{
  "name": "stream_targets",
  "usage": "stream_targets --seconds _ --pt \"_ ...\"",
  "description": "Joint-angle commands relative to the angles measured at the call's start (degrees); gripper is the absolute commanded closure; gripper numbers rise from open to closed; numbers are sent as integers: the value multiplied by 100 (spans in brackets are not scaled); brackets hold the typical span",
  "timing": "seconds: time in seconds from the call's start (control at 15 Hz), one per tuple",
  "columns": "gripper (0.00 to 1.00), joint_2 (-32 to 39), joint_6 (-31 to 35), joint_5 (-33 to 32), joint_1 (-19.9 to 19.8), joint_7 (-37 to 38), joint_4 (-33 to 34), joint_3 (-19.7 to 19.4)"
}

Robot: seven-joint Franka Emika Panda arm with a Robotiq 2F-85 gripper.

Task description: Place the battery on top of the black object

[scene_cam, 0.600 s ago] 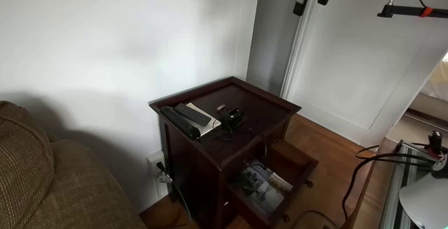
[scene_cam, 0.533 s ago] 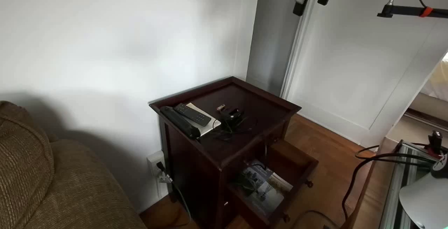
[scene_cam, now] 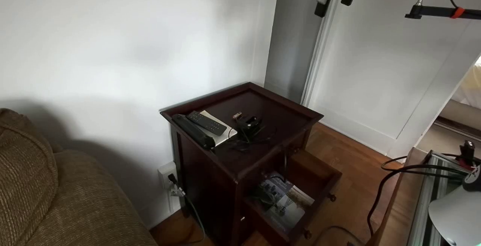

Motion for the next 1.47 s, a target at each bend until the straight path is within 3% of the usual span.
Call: stream_targets --seconds 0.0,0.67,0.73,1.0,1.27,1.4 --pt "0 15 -30 -64 89 51 17 -75" --pt "0 15 -30 -64 89 51 17 -75" --pt "0 195 254 -270 -138 372 -64 61" --pt "0 826 1527 -233 -397 1006 -187 -23" --pt "0 2001 3150 -96 -729 1580 -209 5" --pt "0 2687 3645 -15 -861 1840 -59 19"
